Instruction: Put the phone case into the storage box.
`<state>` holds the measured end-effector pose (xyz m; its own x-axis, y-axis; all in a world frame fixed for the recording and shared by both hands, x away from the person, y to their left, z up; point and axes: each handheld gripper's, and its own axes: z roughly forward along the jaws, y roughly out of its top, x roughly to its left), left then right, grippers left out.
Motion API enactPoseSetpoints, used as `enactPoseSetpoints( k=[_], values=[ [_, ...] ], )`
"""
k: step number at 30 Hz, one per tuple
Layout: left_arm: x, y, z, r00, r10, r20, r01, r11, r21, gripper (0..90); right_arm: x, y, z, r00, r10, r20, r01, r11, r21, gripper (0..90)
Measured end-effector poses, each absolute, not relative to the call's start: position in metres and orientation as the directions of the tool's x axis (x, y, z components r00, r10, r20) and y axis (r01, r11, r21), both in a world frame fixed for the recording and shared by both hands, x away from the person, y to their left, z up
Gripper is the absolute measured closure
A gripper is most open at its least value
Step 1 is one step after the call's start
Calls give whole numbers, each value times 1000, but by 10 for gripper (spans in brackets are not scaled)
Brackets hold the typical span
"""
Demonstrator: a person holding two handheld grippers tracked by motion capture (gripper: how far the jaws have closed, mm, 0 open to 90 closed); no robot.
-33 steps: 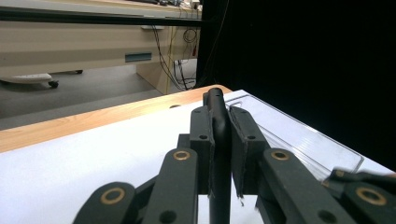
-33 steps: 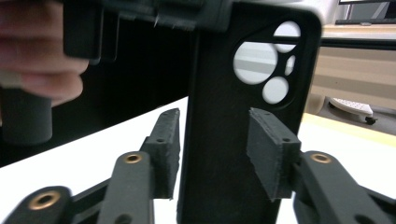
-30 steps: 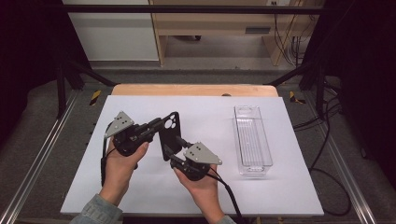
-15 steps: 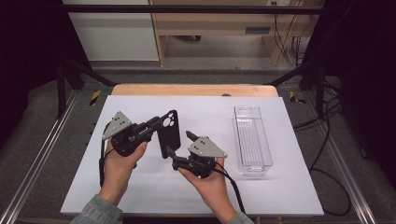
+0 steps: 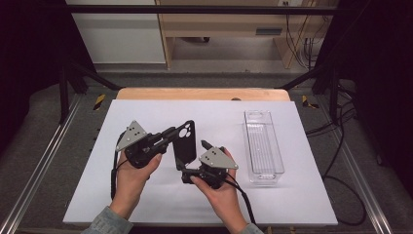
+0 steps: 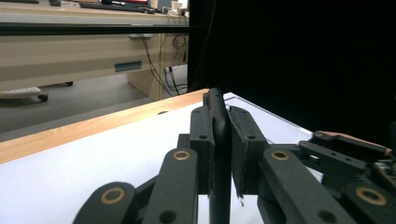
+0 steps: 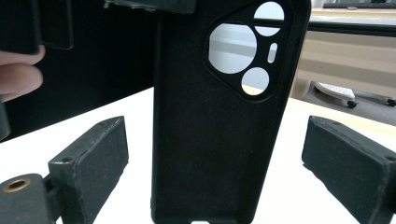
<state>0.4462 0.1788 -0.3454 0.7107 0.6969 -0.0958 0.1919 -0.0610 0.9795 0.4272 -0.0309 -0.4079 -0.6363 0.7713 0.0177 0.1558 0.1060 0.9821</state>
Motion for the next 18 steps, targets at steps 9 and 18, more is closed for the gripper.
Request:
enactPoseSetpoints(
  k=[9, 18],
  values=[
    [440, 171, -345, 730, 677, -93, 185, -64, 981, 804, 430, -32, -409, -621, 784, 21, 161, 100, 982, 74],
    [435, 166, -345, 743, 663, -94, 181, -63, 981, 804, 434, -34, -411, -609, 791, 53, 192, 82, 978, 65]
  ],
)
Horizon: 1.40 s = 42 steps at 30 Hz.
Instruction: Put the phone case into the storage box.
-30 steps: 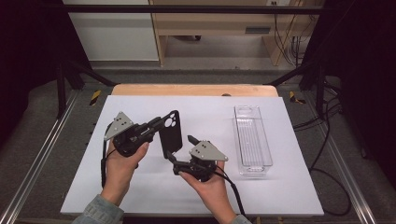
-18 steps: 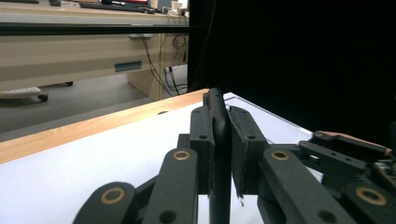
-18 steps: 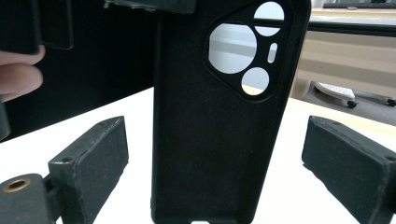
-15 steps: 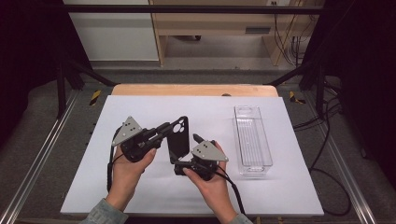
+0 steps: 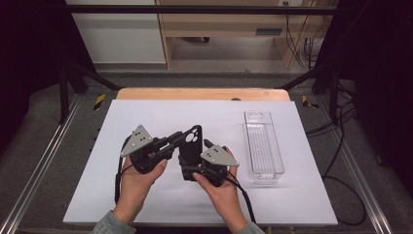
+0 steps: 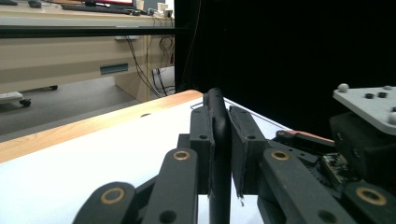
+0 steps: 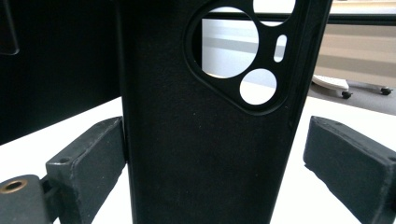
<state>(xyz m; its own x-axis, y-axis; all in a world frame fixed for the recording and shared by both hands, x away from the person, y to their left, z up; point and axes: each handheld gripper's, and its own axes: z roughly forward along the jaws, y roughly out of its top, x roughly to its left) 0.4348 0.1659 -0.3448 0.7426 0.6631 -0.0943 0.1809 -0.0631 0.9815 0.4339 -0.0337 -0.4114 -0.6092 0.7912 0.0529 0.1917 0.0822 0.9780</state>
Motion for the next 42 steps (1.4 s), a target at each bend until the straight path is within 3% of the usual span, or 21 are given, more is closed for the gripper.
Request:
enactPoseSetpoints(
  k=[28, 42],
  values=[
    [429, 151, -353, 768, 633, -98, 190, -79, 979, 804, 438, -41, -410, -608, 785, 119, 211, 15, 977, 74],
    [428, 150, -354, 768, 630, -118, 206, -68, 976, 801, 435, -42, -406, -597, 792, 129, 223, 10, 975, 131]
  ],
)
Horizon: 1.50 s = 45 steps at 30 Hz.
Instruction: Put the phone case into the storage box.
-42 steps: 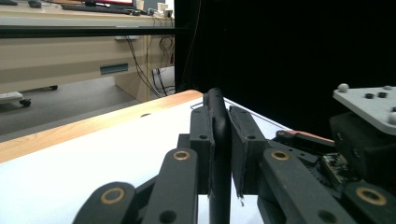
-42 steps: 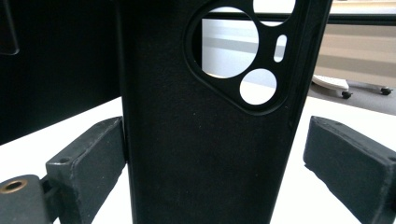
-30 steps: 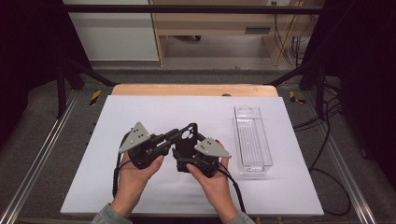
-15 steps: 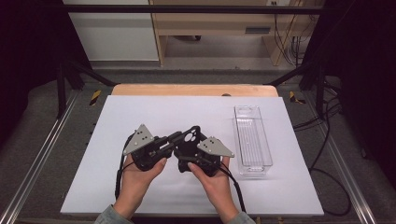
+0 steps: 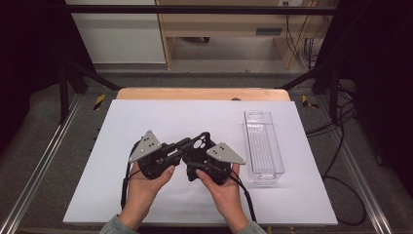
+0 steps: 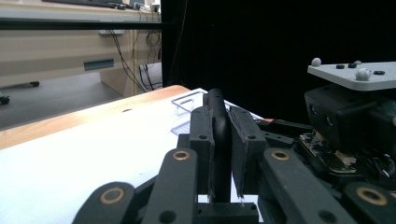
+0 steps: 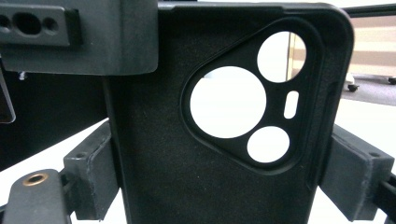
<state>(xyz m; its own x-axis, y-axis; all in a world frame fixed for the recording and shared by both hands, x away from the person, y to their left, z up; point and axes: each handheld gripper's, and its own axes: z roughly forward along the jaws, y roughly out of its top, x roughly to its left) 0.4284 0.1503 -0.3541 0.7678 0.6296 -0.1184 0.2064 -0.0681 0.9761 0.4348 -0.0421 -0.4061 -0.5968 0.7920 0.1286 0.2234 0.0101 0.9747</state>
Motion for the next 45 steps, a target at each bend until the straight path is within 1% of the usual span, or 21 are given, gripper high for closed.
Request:
enactPoseSetpoints(
  k=[3, 6, 12, 17, 20, 21, 23, 24, 25, 26, 27, 29, 32, 34, 35, 36, 40, 41, 45],
  values=[
    [429, 150, -355, 763, 632, -134, 222, -62, 973, 798, 435, -42, -407, -591, 797, 126, 233, 19, 972, 133],
    [427, 151, -354, 761, 636, -128, 214, -59, 975, 781, 435, -42, -407, -587, 801, 120, 234, 27, 972, 134],
    [422, 156, -350, 751, 650, -116, 192, -47, 980, 702, 437, -45, -409, -572, 811, 126, 247, 23, 969, 135],
    [421, 175, -350, 708, 699, -102, 174, -32, 984, 585, 438, -50, -412, -557, 822, 118, 246, 28, 969, 136],
    [422, 183, -355, 684, 723, -94, 181, -44, 983, 486, 439, -52, -413, -547, 829, 114, 245, 28, 969, 136],
    [422, 190, -363, 668, 737, -101, 197, -44, 979, 459, 438, -52, -414, -546, 830, 114, 245, 29, 969, 137],
    [421, 193, -367, 659, 747, -89, 196, -57, 979, 412, 438, -52, -415, -544, 832, 110, 243, 31, 969, 137],
    [421, 196, -371, 647, 759, -76, 194, -67, 979, 412, 438, -52, -415, -544, 832, 110, 243, 31, 969, 137],
    [421, 203, -379, 621, 782, -60, 195, -80, 978, 349, 438, -53, -415, -543, 833, 106, 241, 33, 970, 137],
    [421, 203, -379, 621, 782, -60, 195, -80, 978, 329, 438, -53, -416, -542, 834, 106, 240, 33, 970, 137],
    [422, 211, -386, 594, 803, -42, 195, -93, 976, 309, 438, -53, -416, -542, 834, 105, 240, 34, 970, 137],
    [423, 219, -394, 573, 818, -46, 202, -87, 976, 275, 438, -54, -416, -542, 834, 102, 237, 35, 971, 138],
    [425, 227, -402, 550, 835, -36, 207, -94, 974, 237, 438, -54, -416, -540, 835, 103, 235, 33, 971, 138],
    [427, 239, -414, 516, 856, -35, 223, -95, 970, 215, 438, -56, -417, -538, 836, 106, 234, 27, 972, 137],
    [427, 239, -414, 516, 856, -35, 223, -95, 970, 203, 438, -56, -417, -538, 836, 106, 234, 27, 972, 137],
    [428, 246, -422, 503, 864, -38, 231, -92, 969, 188, 438, -56, -417, -534, 839, 101, 230, 29, 973, 138],
    [430, 260, -435, 470, 882, -32, 229, -87, 970, 160, 438, -58, -416, -525, 845, 97, 224, 27, 974, 138],
    [430, 263, -436, 462, 887, -17, 226, -99, 969, 150, 438, -58, -416, -522, 847, 98, 224, 25, 974, 139],
    [431, 269, -440, 465, 885, -7, 217, -107, 970, 118, 439, -59, -415, -515, 852, 98, 222, 22, 975, 139]
  ],
)
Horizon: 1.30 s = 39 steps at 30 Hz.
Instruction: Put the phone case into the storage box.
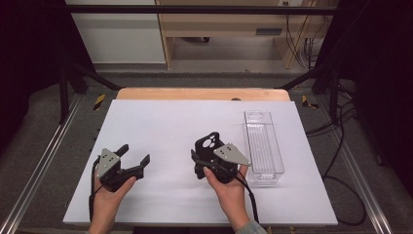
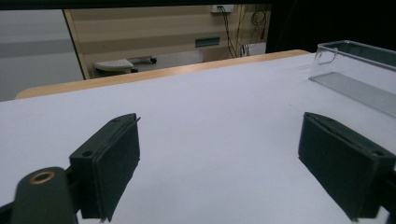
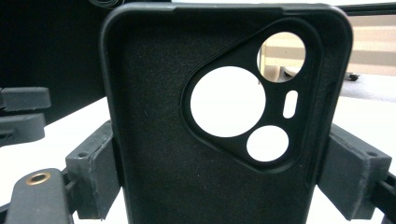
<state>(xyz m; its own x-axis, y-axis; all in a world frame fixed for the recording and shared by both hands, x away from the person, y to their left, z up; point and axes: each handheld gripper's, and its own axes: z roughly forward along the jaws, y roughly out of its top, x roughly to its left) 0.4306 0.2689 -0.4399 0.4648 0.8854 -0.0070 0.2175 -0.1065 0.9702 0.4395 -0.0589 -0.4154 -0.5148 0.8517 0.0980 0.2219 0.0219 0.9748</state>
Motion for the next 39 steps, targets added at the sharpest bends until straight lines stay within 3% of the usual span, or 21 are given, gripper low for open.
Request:
enactPoseSetpoints(
  k=[15, 28, 39],
  values=[
    [426, 293, -448, 450, 893, -9, 183, -83, 980, 58, 475, -83, -367, -467, 879, 99, 178, -16, 984, 138],
    [429, 293, -457, 467, 884, -8, 217, -106, 971, 52, 521, -128, -332, -370, 929, 24, 132, 26, 991, 138],
    [430, 291, -460, 475, 880, 0, 218, -118, 969, 52, 557, -168, -333, -242, 970, 14, 143, 22, 990, 139]
  ],
)
